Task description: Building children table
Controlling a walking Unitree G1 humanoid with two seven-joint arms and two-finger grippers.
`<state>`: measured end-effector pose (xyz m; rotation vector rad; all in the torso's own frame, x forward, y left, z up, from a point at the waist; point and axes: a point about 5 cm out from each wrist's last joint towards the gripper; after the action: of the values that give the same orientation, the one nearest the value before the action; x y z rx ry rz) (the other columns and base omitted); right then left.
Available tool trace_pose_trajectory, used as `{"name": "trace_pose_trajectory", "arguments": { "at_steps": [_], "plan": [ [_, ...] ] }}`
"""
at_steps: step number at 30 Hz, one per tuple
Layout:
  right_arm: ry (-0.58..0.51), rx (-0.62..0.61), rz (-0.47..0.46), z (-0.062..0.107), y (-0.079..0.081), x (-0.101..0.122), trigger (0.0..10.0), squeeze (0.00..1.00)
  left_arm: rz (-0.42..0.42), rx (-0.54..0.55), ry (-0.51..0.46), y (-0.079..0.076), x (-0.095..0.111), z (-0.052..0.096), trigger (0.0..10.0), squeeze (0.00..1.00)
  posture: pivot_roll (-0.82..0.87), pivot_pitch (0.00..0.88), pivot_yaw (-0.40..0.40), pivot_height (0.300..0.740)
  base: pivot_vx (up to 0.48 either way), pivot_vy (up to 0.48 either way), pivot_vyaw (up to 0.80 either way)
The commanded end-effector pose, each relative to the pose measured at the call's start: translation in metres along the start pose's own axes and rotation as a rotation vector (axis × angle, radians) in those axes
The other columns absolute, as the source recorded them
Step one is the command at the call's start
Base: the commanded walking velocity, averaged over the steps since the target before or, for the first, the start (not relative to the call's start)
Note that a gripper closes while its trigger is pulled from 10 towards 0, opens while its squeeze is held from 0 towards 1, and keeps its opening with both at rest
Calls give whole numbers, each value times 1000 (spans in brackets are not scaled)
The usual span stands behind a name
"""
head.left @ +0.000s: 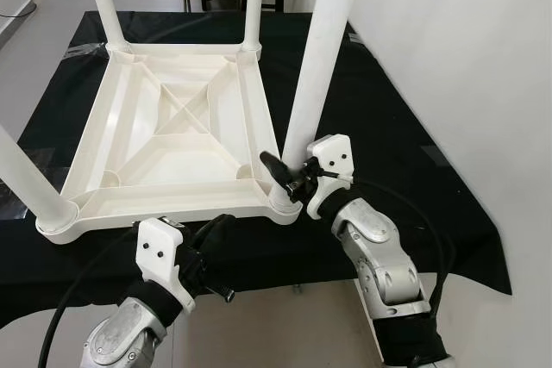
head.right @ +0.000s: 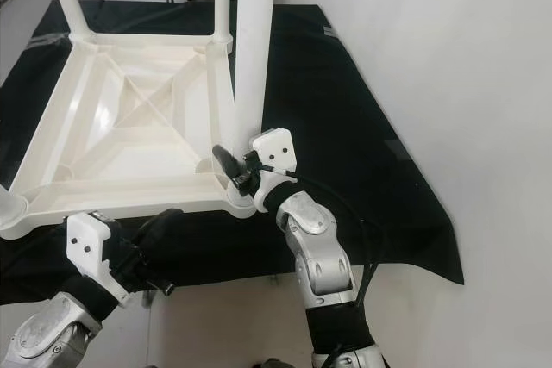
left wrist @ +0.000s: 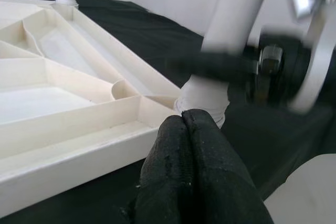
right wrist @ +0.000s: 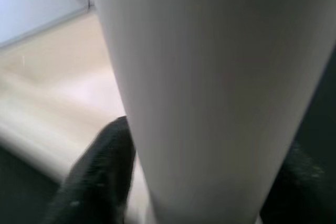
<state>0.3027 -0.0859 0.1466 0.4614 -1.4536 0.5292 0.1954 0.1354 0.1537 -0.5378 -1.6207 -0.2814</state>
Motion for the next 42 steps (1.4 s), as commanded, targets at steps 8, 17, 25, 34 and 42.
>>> {"name": "trace_pose_trajectory", "arguments": {
  "at_steps": [8,17,25,34,42],
  "plan": [
    [-84,379,62,2,6,30,10000,0,14,-2,19,-1,-6,-1,10000,0,76,118,-109,740,0,0,0],
    [-25,778,186,-7,-34,58,10000,0,14,0,23,0,-8,-2,10000,0,81,104,-105,740,0,0,0],
    [3,731,108,-10,-57,55,0,0,15,0,25,-1,-9,-2,10000,0,92,106,-107,740,0,0,0],
    [-20,560,119,20,-59,43,0,0,17,-1,23,-2,-8,0,10000,0,67,121,-107,740,0,0,0],
    [6,-32,-65,7,-4,-9,0,0,16,-1,24,0,-7,2,10000,0,62,125,-103,740,0,0,0]
  ]
}}
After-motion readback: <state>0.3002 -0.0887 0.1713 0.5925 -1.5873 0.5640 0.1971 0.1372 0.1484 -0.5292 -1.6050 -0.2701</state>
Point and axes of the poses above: a point about 5 cm out from each wrist's last joint towards the gripper, its own z axis pointing back from the gripper into the wrist, its own x axis along the axis of the wrist's last joint, y = z × x, and after that the axes turned 4 degrees about z, right-handed
